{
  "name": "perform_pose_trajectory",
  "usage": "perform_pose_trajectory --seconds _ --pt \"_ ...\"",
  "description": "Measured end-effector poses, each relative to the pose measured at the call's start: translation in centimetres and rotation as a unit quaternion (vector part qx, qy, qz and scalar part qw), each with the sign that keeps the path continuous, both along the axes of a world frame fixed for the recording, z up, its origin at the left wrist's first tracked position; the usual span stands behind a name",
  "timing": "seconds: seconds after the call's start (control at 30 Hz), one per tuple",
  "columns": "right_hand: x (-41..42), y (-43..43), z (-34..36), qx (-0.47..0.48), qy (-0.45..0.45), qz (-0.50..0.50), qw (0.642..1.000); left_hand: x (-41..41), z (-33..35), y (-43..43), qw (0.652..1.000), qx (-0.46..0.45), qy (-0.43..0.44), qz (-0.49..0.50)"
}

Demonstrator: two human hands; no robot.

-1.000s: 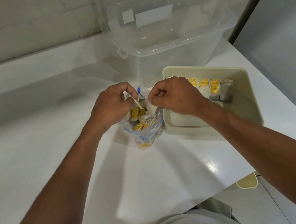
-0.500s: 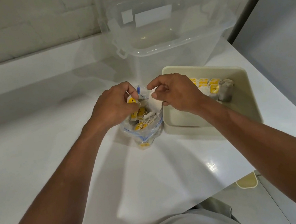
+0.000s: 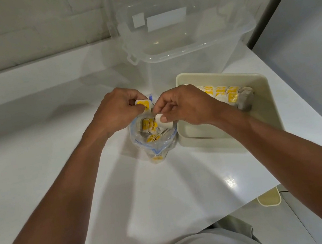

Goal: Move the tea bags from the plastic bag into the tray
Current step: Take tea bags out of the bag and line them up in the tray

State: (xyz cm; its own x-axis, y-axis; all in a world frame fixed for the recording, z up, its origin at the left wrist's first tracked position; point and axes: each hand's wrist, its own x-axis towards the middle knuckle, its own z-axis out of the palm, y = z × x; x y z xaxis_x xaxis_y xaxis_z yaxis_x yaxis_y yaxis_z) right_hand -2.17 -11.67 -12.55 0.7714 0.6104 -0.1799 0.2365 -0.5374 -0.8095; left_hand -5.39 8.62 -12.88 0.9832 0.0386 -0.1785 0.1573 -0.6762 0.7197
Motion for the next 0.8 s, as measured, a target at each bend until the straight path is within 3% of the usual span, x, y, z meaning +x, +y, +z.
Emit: perform_pose_trajectory --seconds 0.23,0.63,0.8 --pt "-0.1 -0.3 0.5 -0.029 -0.118 0.021 0.992 0.4 -0.4 0.0 1.000 -0.027 0.009 -0.012" --pt "-0.4 0.1 0.8 -0.005 -0.104 0.008 0.995 0.8 -0.9 0.4 0.998 -0.066 0.002 0.005" --pt "0.0 0.2 0.8 0.027 -0.028 0.023 0.999 0.7 -1.0 0.2 0.998 -0.068 0.012 -0.013"
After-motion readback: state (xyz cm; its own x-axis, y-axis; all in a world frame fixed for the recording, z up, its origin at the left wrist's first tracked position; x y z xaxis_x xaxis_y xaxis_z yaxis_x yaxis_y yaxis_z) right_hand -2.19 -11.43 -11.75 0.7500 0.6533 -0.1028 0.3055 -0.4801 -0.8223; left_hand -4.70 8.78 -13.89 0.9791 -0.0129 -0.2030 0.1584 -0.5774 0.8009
